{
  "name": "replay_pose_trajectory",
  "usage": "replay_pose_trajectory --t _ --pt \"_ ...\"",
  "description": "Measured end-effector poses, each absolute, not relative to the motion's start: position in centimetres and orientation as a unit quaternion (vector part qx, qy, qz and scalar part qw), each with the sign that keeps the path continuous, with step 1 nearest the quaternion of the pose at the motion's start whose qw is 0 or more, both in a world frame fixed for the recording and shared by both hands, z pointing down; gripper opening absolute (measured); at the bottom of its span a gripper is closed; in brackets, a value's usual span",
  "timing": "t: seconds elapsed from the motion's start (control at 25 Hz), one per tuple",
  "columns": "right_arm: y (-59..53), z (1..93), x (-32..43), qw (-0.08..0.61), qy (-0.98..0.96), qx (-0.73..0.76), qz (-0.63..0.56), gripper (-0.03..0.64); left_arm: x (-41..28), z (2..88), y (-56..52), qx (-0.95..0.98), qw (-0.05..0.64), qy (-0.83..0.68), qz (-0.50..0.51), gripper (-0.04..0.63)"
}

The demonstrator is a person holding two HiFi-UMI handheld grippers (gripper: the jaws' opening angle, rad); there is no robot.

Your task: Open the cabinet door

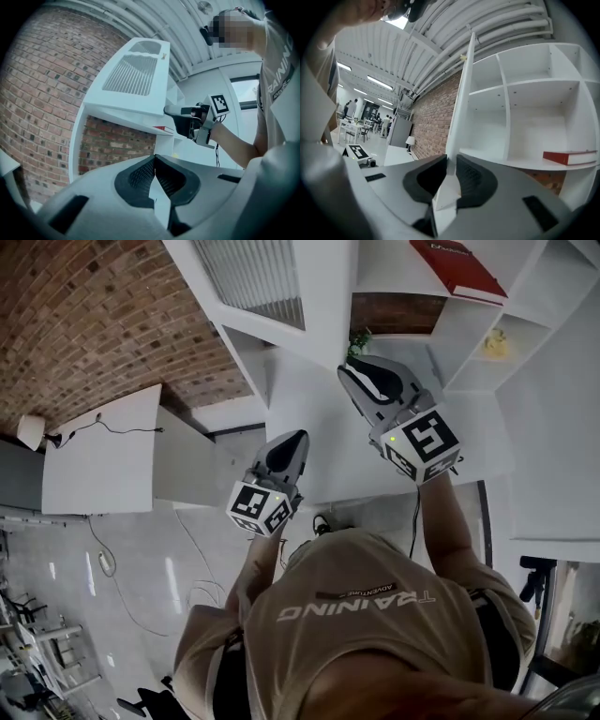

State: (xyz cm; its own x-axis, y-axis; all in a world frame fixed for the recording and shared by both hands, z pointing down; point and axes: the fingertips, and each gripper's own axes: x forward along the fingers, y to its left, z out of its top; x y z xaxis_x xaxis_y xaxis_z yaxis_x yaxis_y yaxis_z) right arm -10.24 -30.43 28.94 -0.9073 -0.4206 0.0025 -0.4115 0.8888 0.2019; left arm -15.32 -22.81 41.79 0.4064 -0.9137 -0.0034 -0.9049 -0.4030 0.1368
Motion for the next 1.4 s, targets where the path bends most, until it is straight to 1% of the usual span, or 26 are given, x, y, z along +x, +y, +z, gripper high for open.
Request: replay_pose_trajectory --t 0.32,0.52,0.76,1.0,1.4 --pt "-28.6 28.7 -9.8 -0.036 -0.975 0.207 -0.076 0.064 -15.4 43.8 -18.0 0.793 0.087 -0.602 -0.017 0.008" --pt "-28.5 28.6 -9.7 -0.046 -0.972 0.216 -0.079 0.064 -15.6 44.3 -16.9 0.774 0.096 -0.625 -0.017 0.008" --pt "-28.0 28.9 -10.3 -0.035 -0.972 0.222 -0.070 0.064 -16.3 44.7 -15.7 0.772 0.098 -0.628 -0.021 0.008" --pt "-27.6 28.8 -10.4 -0.027 -0.968 0.240 -0.062 0.064 -16.7 43.0 -16.1 0.792 0.067 -0.606 -0.036 0.008" --pt "-24.6 28.7 -11.7 -0.020 -0.952 0.299 -0.062 0.064 -20.7 41.7 -13.4 0.814 0.058 -0.576 -0.042 0.008"
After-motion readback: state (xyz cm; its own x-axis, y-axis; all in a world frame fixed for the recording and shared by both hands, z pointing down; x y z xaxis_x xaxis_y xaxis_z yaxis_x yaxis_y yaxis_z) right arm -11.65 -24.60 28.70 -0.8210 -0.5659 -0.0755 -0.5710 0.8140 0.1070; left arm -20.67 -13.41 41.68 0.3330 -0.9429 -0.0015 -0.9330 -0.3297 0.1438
